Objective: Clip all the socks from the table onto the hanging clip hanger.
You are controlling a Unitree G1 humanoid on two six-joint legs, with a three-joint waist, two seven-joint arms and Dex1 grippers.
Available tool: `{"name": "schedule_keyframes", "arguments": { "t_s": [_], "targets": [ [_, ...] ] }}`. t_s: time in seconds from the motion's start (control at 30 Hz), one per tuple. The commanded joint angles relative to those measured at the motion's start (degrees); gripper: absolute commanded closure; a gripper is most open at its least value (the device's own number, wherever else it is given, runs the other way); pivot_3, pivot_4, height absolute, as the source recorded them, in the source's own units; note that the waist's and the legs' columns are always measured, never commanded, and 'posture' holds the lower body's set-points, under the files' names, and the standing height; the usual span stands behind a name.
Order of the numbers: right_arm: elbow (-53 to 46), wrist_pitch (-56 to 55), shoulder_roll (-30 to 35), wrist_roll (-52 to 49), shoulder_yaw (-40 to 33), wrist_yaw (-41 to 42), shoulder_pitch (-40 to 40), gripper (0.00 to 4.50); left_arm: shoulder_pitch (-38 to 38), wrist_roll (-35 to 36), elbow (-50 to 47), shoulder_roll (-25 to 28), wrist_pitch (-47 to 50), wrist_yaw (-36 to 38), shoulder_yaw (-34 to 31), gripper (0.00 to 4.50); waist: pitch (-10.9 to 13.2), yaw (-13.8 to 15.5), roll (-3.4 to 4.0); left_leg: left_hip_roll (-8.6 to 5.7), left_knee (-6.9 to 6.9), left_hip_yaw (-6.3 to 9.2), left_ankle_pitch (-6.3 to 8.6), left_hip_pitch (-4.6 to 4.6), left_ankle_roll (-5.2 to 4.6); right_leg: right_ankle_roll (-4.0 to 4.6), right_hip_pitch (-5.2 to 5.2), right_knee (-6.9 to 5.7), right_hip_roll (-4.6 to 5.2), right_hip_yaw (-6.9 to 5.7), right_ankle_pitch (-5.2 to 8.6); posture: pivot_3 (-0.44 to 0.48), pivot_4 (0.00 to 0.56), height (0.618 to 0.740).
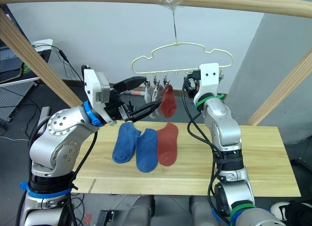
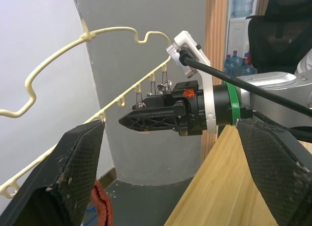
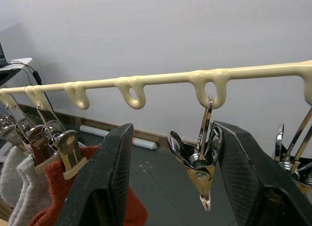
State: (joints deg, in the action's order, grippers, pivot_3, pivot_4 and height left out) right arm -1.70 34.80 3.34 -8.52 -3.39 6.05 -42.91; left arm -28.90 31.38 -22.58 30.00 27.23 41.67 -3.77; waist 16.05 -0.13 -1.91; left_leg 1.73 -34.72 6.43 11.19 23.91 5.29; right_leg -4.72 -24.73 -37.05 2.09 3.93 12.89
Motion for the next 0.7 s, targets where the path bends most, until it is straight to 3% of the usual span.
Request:
{"name": "schedule_keyframes", "arguments": {
  "t_s": [0.03,0.17,0.27,0.4,0.5,0.7],
  "targets": [
    [-1.04,-1.62,0.04,-0.77,-0.91,-0.32,-1.4,1.88,-0.32,0.26,-1.32,0.16,-0.67,-0.28,-0.45,0.0,0.0,0.0,0.0,0.0,0.0,0.0,0.0,0.0,0.0,0.0,0.0,0.0,0.0,0.0,0.0,0.149,0.253,0.74],
    [-0.81,-1.82,-0.16,-1.19,-1.25,-0.39,-1.67,1.88,-0.38,0.25,-1.19,0.15,-0.66,-0.25,-0.43,0.0,0.0,0.0,0.0,0.0,0.0,0.0,0.0,0.0,0.0,0.0,0.0,0.0,0.0,0.0,0.0,0.149,0.253,0.74],
    [-0.5,-2.02,-0.11,-1.21,-1.25,-0.46,-1.84,2.49,-0.31,0.14,-1.23,0.24,-0.74,-0.14,-0.35,0.0,0.0,0.0,0.0,0.0,0.0,0.0,0.0,0.0,0.0,0.0,0.0,0.01,0.0,0.0,0.0,0.149,0.253,0.74],
    [-0.27,-2.15,-0.06,-1.36,-1.24,-0.5,-1.9,3.85,-0.3,0.2,-1.28,0.26,-0.56,-0.19,-0.38,0.0,0.0,0.0,0.0,0.0,0.0,0.0,0.0,0.0,0.0,0.0,0.0,0.0,0.0,0.0,0.0,0.149,0.253,0.74],
    [-0.24,-2.27,0.04,-1.43,-1.28,-0.39,-1.89,4.46,-0.22,0.33,-1.55,0.22,-0.32,-0.35,-0.35,0.0,0.0,0.0,0.0,0.0,0.0,0.0,0.0,0.0,0.0,0.0,0.0,0.0,0.0,0.0,0.0,0.151,0.254,0.74],
    [0.24,-2.47,0.65,-1.45,-1.42,0.16,-2.05,4.48,0.21,0.33,-1.71,0.17,-0.18,-0.41,-0.19,0.0,0.0,0.0,0.0,0.0,0.0,0.0,0.0,0.0,0.0,-0.01,0.0,0.0,0.0,0.0,0.0,0.149,0.256,0.74]
  ]
}}
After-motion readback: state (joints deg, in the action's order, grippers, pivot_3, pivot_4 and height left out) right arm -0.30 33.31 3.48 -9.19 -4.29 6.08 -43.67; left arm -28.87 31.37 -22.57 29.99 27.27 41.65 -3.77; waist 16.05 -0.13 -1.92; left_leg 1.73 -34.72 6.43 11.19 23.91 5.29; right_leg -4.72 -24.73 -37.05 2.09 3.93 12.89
